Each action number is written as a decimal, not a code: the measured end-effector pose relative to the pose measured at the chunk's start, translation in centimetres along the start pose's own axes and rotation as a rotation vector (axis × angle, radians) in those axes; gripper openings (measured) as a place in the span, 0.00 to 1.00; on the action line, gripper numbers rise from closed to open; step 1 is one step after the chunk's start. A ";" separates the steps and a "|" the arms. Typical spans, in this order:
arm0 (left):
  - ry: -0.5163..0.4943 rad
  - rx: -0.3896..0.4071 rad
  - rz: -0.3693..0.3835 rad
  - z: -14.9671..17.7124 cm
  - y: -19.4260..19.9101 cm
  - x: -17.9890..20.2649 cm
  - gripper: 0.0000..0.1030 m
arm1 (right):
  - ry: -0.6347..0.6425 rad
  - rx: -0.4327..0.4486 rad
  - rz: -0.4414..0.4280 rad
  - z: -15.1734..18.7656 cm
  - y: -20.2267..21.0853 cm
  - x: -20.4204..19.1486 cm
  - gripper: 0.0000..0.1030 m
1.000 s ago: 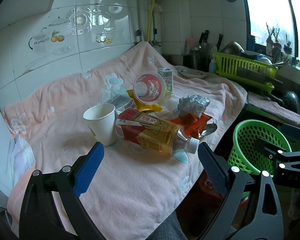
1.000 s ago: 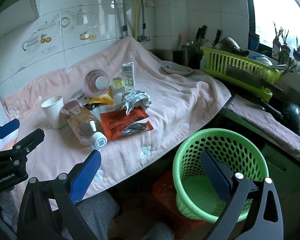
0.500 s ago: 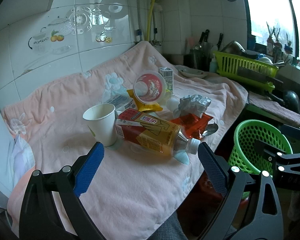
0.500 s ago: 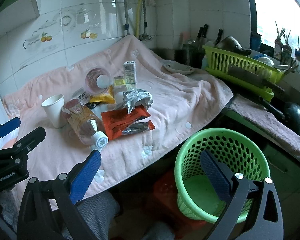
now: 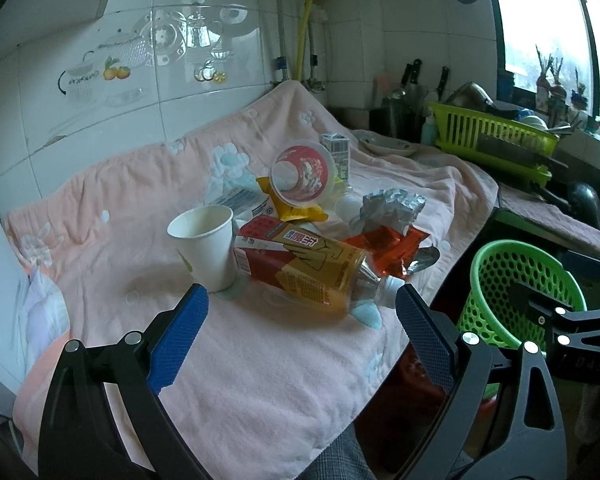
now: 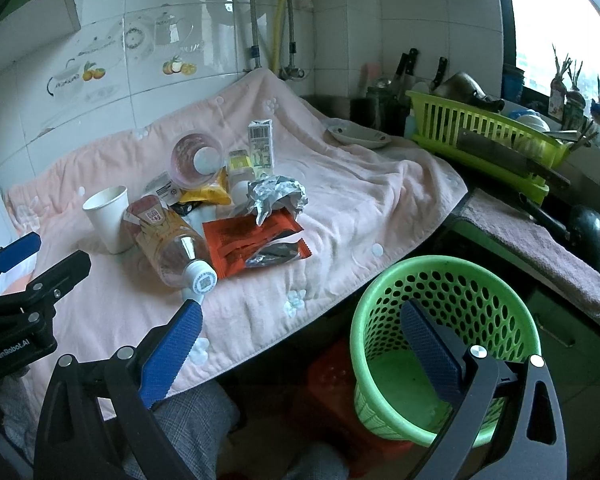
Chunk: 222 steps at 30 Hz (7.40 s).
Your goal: Collect trash
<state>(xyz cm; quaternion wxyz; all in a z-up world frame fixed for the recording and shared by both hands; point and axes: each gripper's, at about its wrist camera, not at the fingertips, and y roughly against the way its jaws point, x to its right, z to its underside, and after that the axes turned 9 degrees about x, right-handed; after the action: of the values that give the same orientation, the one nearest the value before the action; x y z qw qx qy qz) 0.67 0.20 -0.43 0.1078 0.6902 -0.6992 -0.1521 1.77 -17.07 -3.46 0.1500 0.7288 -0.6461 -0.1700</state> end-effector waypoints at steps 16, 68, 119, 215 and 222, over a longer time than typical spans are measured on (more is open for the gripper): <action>0.002 -0.003 0.002 0.3 -0.2 -0.1 0.90 | 0.004 -0.006 -0.002 0.2 -0.2 -0.1 0.93; 0.084 -0.092 -0.087 -1.2 -5.2 -5.8 0.89 | 0.113 -0.152 -0.187 -9.2 -17.6 -1.0 0.86; 0.038 -0.113 0.031 -1.9 -7.2 -2.3 0.89 | -0.039 -0.196 -0.303 -11.0 -21.2 1.7 0.48; -0.234 -0.436 0.735 -0.3 -14.1 24.4 0.52 | -0.184 -0.137 0.212 2.5 -0.4 21.8 0.72; -0.207 -0.431 0.747 0.2 -14.0 25.1 0.65 | -0.214 -0.120 0.212 2.8 0.2 22.2 0.72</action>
<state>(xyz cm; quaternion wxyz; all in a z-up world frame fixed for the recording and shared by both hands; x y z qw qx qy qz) 13.01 -24.80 -7.19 0.2264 0.3333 -0.8600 -0.3133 2.73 -39.14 -7.11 0.1406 0.6239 -0.7206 -0.2679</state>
